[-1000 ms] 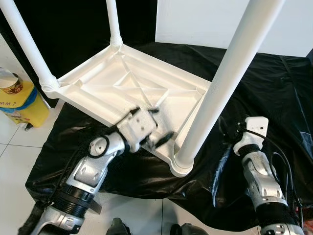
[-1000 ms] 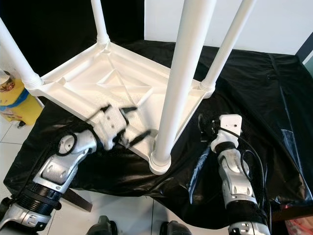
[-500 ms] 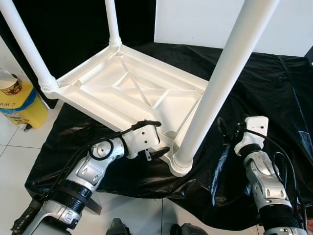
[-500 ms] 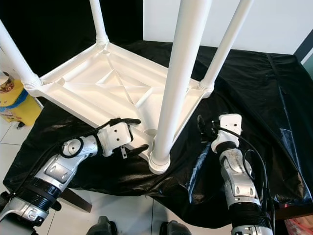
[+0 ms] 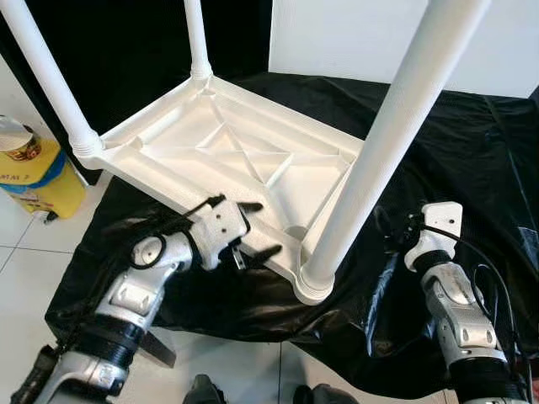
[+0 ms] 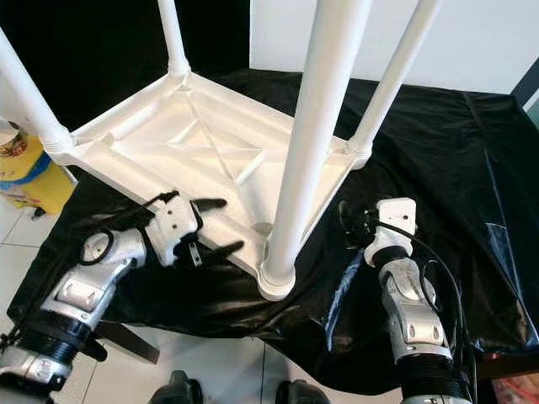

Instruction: Building children table

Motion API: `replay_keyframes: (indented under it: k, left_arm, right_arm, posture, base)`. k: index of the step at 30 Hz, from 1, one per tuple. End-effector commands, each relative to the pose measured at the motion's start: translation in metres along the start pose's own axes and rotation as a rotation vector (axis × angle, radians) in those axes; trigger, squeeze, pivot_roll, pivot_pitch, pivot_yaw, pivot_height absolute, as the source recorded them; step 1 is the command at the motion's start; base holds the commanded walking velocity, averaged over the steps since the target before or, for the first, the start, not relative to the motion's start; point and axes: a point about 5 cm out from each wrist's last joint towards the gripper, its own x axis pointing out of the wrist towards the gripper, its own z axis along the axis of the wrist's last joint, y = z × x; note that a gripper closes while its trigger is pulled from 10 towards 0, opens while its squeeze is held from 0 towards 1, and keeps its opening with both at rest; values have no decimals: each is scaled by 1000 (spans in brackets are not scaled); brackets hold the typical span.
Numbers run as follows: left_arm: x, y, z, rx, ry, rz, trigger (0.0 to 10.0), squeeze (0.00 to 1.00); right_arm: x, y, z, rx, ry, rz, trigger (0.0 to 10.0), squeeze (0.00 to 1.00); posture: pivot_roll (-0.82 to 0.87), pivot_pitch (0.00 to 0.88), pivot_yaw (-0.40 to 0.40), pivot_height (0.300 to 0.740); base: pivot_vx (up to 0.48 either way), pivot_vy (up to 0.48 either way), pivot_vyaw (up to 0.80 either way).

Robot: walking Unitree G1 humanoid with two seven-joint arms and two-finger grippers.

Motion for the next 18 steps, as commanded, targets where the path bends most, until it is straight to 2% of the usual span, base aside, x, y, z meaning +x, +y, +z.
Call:
replay_keyframes:
  k: [1,3,4,7,11,18]
  left_arm:
    - [0,-3,1,-5,-8,-32,10000,0]
    - [-2,-12,-3,-4,21,-102,10000,0]
    - [-2,-12,-3,-4,21,-102,10000,0]
    - [0,-19,-16,35,109,-161,10000,0]
    - [4,-13,-25,57,171,-170,10000,0]
    - [3,-8,-28,71,215,-185,10000,0]
  right_arm:
    - [-4,-4,-4,1,25,-6,10000,0]
    - [-5,-4,-5,1,31,-4,10000,0]
    - [-5,-4,-5,1,31,-4,10000,0]
    - [-5,-3,-5,1,35,2,10000,0]
    - [-4,-1,-4,3,33,7,10000,0]
    - [-6,0,-3,7,29,4,10000,0]
  posture:
    - [23,99,-69,740]
    - [23,99,-68,740]
    - [23,99,-68,740]
    - [23,98,-67,740]
    - [17,96,-56,740]
    - [32,98,-39,740]
  base:
    - [0,0,0]
    - [0,0,0]
    - [0,0,0]
    - [0,0,0]
    - [0,0,0]
    - [0,0,0]
